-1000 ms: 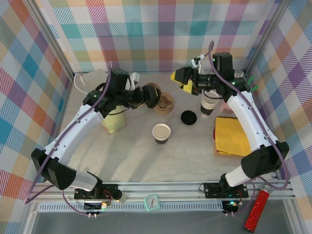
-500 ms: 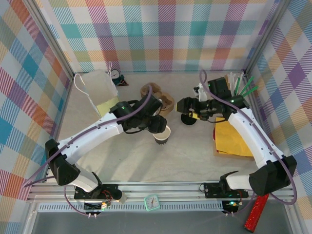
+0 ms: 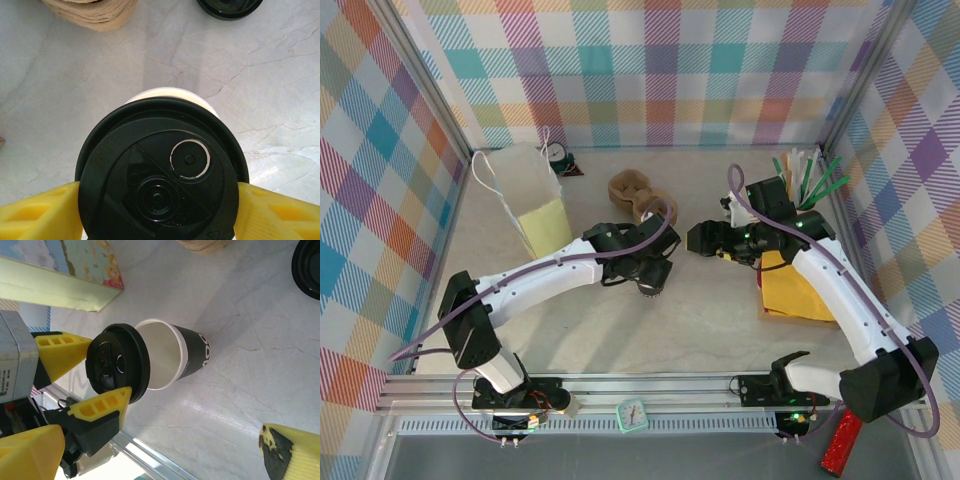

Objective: Pack the takeout coffee

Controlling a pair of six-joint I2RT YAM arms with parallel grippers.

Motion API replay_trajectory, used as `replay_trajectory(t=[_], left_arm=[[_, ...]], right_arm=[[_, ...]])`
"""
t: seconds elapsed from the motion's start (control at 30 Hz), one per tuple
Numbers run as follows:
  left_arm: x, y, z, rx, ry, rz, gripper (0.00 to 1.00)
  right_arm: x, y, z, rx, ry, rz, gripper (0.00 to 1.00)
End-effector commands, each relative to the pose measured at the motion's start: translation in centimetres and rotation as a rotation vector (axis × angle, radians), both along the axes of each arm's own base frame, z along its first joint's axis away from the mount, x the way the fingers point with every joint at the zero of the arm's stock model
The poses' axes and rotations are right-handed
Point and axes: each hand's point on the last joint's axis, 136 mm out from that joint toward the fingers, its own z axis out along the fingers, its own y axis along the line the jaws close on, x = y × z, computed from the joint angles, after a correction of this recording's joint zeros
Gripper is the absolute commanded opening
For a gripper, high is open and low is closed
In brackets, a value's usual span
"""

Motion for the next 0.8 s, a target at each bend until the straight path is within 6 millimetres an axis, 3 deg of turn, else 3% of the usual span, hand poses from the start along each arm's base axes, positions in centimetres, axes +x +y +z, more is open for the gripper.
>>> replay_trajectory(t=[0.0,0.77], left_arm=[[0.3,-0.2,-0.6,0.033,-0.025,-0.017,0.7],[0.3,-0.6,-3.5,0.056,0.041,-0.012,0.7]], right_arm=[[-0.4,-0.4,0.2,-0.008,-0.009,-0.009,0.99],[0.1,0.6,-0.2,0.025,0.025,0.017,0.99]])
